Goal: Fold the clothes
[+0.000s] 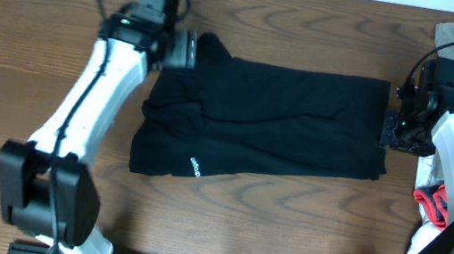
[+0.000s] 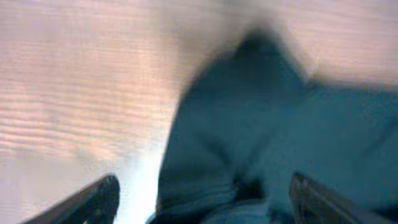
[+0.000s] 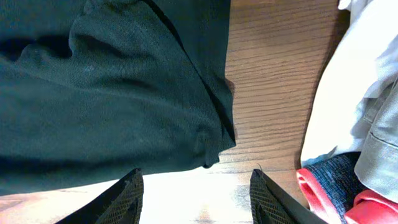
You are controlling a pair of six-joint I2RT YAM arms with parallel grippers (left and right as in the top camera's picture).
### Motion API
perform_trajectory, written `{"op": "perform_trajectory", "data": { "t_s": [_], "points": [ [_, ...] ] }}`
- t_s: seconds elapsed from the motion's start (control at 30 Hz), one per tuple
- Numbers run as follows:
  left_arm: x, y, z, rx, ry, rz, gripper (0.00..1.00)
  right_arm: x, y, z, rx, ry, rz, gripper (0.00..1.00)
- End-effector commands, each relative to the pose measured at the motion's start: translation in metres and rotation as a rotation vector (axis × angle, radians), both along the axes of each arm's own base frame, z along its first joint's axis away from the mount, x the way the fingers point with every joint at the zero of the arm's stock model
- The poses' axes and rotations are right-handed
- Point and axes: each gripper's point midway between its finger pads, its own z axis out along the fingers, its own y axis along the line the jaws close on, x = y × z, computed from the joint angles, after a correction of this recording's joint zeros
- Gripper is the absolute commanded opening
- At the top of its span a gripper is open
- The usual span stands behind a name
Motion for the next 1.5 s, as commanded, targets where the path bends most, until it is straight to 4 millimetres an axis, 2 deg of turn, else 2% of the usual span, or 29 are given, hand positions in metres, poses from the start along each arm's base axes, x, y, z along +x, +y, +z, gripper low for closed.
{"op": "perform_trajectory", "data": {
  "t_s": [0.0, 0.27, 0.47, 0.73, 0.93, 1.07, 1.17, 1.2, 1.3, 1.47],
  "points": [
    [0.019, 0.004, -0.010, -0.132, -0.013, -0.064, 0.89, 0.002, 0.000, 0.007, 0.011, -0.016, 0.011, 0.53],
    [0.076, 0.020, -0.032, -0.455, 0.002, -0.126, 0.89, 0.001, 0.003, 0.006, 0.030, -0.011, 0.013, 0.54],
    [0.107, 0.007, -0.057, -0.590, 0.059, -0.182, 0.89, -0.002, 0.003, 0.006, 0.030, -0.002, 0.014, 0.53],
    [0.104, -0.015, -0.119, -0.633, 0.185, -0.183, 0.90, -0.002, 0.004, 0.006, 0.031, 0.002, 0.013, 0.53],
    [0.100, -0.019, -0.147, -0.562, 0.227, -0.175, 0.89, -0.004, 0.004, 0.006, 0.032, 0.008, 0.013, 0.54],
    [0.096, -0.022, -0.151, -0.536, 0.245, -0.188, 0.88, -0.004, 0.004, 0.006, 0.032, 0.009, 0.013, 0.54],
    [0.090, -0.026, -0.153, -0.538, 0.267, -0.190, 0.82, -0.004, 0.004, 0.006, 0.032, 0.009, 0.013, 0.54],
    [0.089, -0.027, -0.154, -0.536, 0.272, -0.195, 0.77, -0.004, 0.004, 0.006, 0.032, 0.009, 0.013, 0.53],
    [0.087, -0.028, -0.155, -0.534, 0.278, -0.200, 0.51, -0.004, 0.004, 0.006, 0.032, 0.009, 0.013, 0.54],
    [0.088, -0.021, -0.159, -0.498, 0.282, -0.180, 0.36, -0.005, 0.004, 0.006, 0.032, 0.012, 0.013, 0.54]
  ]
}}
